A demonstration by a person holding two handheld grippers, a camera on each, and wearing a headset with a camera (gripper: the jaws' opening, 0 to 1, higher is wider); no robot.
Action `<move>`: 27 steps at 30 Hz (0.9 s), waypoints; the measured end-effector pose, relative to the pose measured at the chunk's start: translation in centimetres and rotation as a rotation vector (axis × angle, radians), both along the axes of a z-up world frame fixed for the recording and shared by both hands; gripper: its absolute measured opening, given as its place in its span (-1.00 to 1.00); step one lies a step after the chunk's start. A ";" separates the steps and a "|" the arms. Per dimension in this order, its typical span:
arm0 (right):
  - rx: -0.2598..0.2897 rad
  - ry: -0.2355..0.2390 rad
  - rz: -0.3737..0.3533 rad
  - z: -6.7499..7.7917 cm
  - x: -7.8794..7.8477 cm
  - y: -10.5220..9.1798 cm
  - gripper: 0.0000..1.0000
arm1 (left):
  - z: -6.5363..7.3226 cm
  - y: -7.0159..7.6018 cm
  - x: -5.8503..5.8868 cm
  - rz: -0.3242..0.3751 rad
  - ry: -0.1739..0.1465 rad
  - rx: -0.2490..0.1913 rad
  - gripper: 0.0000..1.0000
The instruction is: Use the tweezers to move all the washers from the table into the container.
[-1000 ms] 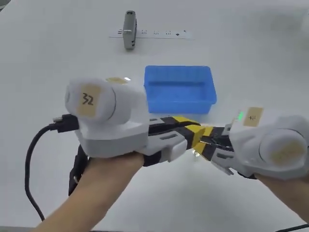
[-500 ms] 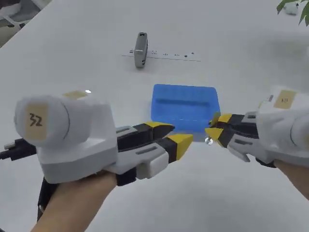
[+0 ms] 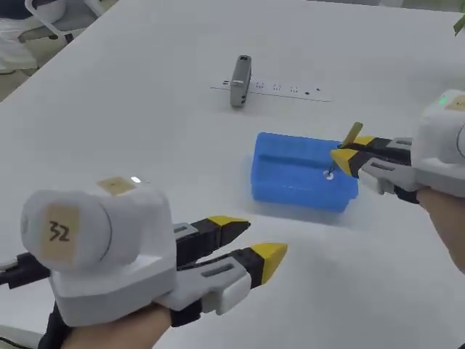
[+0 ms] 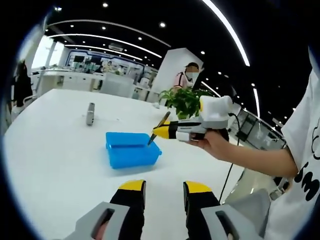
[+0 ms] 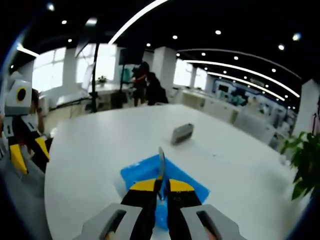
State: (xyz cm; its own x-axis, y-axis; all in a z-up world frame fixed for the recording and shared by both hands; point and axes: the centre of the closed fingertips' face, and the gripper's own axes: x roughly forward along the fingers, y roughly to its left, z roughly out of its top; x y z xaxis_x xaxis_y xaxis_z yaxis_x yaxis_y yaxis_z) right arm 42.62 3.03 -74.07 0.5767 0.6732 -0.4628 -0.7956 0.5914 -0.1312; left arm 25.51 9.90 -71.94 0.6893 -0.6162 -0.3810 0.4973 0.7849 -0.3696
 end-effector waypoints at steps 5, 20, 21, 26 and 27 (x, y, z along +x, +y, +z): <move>0.001 0.077 -0.022 -3.3 1.0 0.6 -0.94 | -0.5 0.4 -0.8 0.018 0.026 -0.008 -0.43; -0.039 0.134 -0.033 -6.7 0.5 0.5 -0.92 | -0.8 0.6 -1.0 0.043 0.035 -0.007 -0.47; -0.036 0.134 -0.036 -6.6 0.6 0.4 -0.92 | -0.8 0.6 -1.0 0.042 0.032 -0.002 -0.50; -0.038 0.117 -0.041 -5.1 0.5 0.4 -0.92 | -0.4 0.9 -0.9 0.046 0.020 -0.002 -0.50; -0.031 0.095 -0.029 -4.3 0.5 0.7 -0.92 | -0.3 0.9 -0.8 0.048 0.016 -0.002 -0.50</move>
State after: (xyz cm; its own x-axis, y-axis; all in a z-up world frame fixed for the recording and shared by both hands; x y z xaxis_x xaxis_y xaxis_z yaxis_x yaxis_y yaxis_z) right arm 43.10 3.72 -78.41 0.5484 0.6415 -0.5365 -0.7881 0.6110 -0.0749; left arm 24.66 10.84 -72.28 0.7119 -0.5831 -0.3913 0.4529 0.8071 -0.3787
